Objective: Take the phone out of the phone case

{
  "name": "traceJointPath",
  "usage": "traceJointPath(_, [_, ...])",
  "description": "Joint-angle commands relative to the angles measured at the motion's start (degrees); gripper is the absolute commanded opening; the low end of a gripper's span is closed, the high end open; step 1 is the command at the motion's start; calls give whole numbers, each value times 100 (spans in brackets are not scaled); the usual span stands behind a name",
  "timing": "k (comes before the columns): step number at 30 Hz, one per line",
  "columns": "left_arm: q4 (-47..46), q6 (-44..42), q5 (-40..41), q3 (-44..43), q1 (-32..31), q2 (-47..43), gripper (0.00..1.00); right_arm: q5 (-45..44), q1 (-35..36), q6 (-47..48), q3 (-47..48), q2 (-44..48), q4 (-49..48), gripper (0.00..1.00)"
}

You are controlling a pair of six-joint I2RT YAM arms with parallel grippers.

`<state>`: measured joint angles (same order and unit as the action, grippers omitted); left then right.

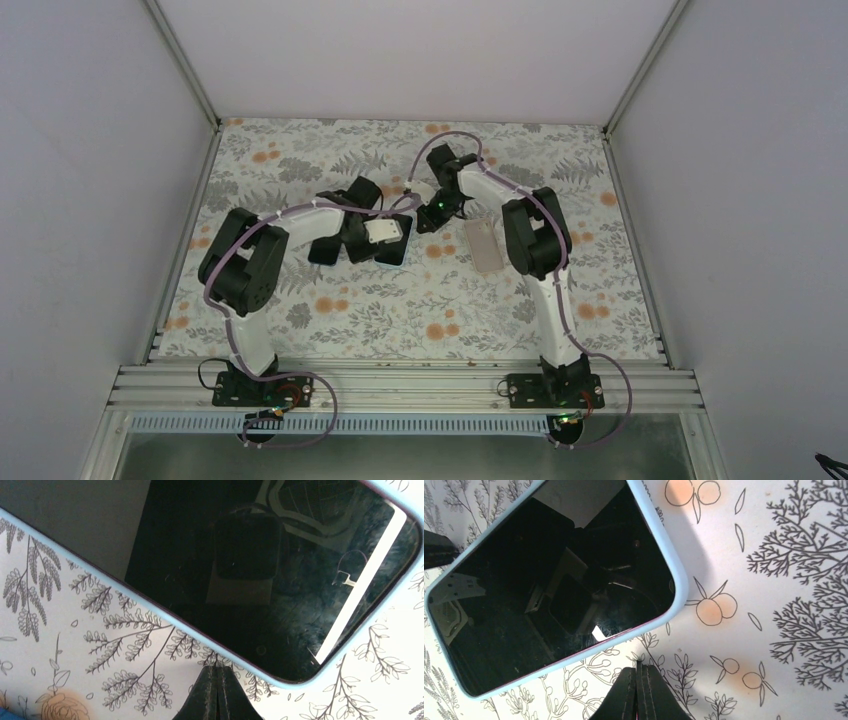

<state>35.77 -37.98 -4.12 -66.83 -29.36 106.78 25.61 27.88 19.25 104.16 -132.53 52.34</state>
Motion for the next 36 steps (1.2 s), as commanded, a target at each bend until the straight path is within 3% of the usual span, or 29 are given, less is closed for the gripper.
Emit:
traceJointPath(1, [51, -23, -420, -164, -36, 175, 2, -130, -34, -44, 172, -8, -11, 4])
traceJointPath(8, [391, -135, -1111, -226, -230, 291, 2, -100, 20, 10, 1221, -757, 387, 4])
traceJointPath(13, [286, -16, -1156, -541, -495, 597, 2, 63, 182, 139, 1785, -1185, 693, 4])
traceJointPath(21, [193, -44, -1543, -1339, -974, 1225, 2, 296, 342, 348, 1661, -1070, 749, 4])
traceJointPath(25, [258, -70, -1540, -1696, -1263, 1402, 2, -207, 343, 297, 1483, -858, 554, 5])
traceJointPath(26, [323, -88, -1539, -1771, -1311, 1388, 2, -390, 336, 286, 1374, -732, 447, 10])
traceJointPath(31, [659, -308, -1581, -1454, -1316, 663, 2, -682, 169, 491, 842, -25, 107, 69])
traceJointPath(32, [721, -362, -1569, -1342, -1310, 402, 6, -711, 121, 599, 809, 63, 135, 80])
traceJointPath(33, [793, -407, -1563, -1234, -1301, 137, 15, -735, 64, 735, 781, 148, 193, 88])
traceJointPath(34, [862, -449, -1551, -1137, -1280, -127, 32, -747, 19, 899, 753, 235, 266, 96])
traceJointPath(36, [1027, -554, -1546, -1007, -1222, -645, 75, -746, -33, 1337, 652, 338, 447, 100])
